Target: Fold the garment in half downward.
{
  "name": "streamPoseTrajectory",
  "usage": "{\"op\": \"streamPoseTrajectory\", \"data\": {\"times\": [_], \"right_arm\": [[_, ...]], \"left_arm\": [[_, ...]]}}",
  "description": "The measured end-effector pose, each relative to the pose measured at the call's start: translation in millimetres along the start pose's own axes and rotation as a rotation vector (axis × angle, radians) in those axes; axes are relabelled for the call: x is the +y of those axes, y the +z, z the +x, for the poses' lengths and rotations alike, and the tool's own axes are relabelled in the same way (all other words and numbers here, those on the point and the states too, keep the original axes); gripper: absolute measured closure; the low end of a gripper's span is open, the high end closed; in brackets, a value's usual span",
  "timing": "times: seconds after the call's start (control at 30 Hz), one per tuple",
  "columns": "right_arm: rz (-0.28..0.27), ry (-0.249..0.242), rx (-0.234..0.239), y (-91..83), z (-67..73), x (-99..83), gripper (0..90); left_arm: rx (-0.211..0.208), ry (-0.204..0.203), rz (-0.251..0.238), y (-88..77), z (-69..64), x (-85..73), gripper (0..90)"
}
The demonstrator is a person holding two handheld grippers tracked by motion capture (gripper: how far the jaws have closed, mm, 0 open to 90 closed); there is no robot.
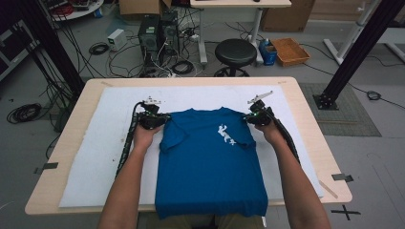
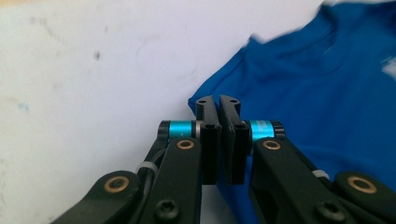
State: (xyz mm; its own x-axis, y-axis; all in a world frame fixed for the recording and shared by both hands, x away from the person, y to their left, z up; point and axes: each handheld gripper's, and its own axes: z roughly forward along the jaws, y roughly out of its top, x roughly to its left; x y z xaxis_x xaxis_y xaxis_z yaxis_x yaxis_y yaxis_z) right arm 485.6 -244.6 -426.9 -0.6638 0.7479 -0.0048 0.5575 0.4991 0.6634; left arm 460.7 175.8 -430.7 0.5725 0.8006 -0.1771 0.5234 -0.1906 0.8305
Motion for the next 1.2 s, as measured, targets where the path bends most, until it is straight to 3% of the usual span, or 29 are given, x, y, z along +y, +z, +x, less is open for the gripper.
{"op": "streamPoseTrajectory", "data": {"times": [0.03, 0.07, 0.1, 0.2, 0.33, 0.37, 0.4, 0.47, 0.57, 0.67, 0.7, 0.73, 0.93, 0.97, 1.03, 1.07, 1.1, 1.13, 1.2], "right_arm": [[-0.016, -0.006, 0.015, -4.8, 0.3, -0.2, 88.5], [-0.016, -0.006, 0.015, -4.8, 0.3, -0.2, 88.5], [-0.052, -0.013, 0.045, -15.7, 1.1, -1.8, 88.5], [-0.114, -0.017, 0.101, -33.4, 4.4, -8.5, 88.5], [-0.179, -0.013, 0.157, -56.9, 11.4, -26.2, 88.6], [-0.203, -0.003, 0.176, -62.8, 13.9, -32.6, 88.5], [-0.203, -0.003, 0.176, -62.8, 13.9, -32.6, 88.5], [-0.246, -0.011, 0.218, -76.6, 24.2, -52.8, 88.6], [-0.252, -0.015, 0.239, -83.9, 32.4, -64.9, 88.6], [-0.257, -0.065, 0.262, -99.1, 50.2, -85.6, 88.5], [-0.257, -0.065, 0.262, -99.1, 50.2, -85.6, 88.5], [-0.243, -0.090, 0.279, -103.2, 57.5, -95.5, 88.6], [-0.191, -0.128, 0.329, -107.1, 76.2, -120.3, 88.6], [-0.175, -0.137, 0.329, -106.8, 78.5, -123.7, 88.6], [-0.142, -0.142, 0.325, -105.2, 81.5, -130.4, 88.2], [-0.133, -0.134, 0.323, -104.2, 81.3, -132.9, 82.4], [-0.132, -0.107, 0.326, -103.5, 79.9, -133.7, 70.9], [-0.135, -0.066, 0.334, -103.6, 77.5, -132.3, 65.0], [-0.186, -0.015, 0.325, -105.3, 73.2, -125.6, 54.0]], "left_arm": [[-0.029, 0.004, -0.018, -5.4, -0.2, 2.1, 86.7], [-0.029, 0.004, -0.018, -5.4, -0.2, 2.1, 86.7], [-0.097, 0.016, -0.057, -16.8, -2.4, 4.1, 86.7], [-0.187, 0.029, -0.094, -34.2, -8.1, 1.4, 86.7], [-0.228, 0.053, -0.104, -50.9, -16.8, -8.1, 86.6], [-0.262, 0.069, -0.121, -62.2, -24.1, -18.3, 86.6], [-0.262, 0.069, -0.121, -62.2, -24.1, -18.3, 86.6], [-0.300, 0.093, -0.119, -76.6, -34.5, -35.2, 86.6], [-0.320, 0.088, -0.137, -86.2, -38.9, -45.6, 86.6], [-0.346, 0.081, -0.155, -104.5, -48.7, -68.2, 86.6], [-0.346, 0.081, -0.155, -104.5, -48.7, -68.2, 86.6], [-0.360, 0.081, -0.142, -109.9, -53.0, -79.5, 86.6], [-0.403, 0.104, -0.102, -118.7, -63.3, -100.5, 86.5], [-0.413, 0.116, -0.068, -119.7, -66.6, -107.1, 86.5], [-0.418, 0.120, -0.049, -119.9, -68.0, -109.3, 85.4], [-0.405, 0.089, -0.033, -119.7, -69.0, -109.3, 79.3], [-0.364, 0.047, -0.027, -119.4, -67.0, -106.3, 61.7], [-0.309, 0.002, -0.024, -118.9, -64.4, -101.8, 48.3], [-0.210, -0.025, -0.038, -116.6, -59.8, -91.5, 38.0]]}}
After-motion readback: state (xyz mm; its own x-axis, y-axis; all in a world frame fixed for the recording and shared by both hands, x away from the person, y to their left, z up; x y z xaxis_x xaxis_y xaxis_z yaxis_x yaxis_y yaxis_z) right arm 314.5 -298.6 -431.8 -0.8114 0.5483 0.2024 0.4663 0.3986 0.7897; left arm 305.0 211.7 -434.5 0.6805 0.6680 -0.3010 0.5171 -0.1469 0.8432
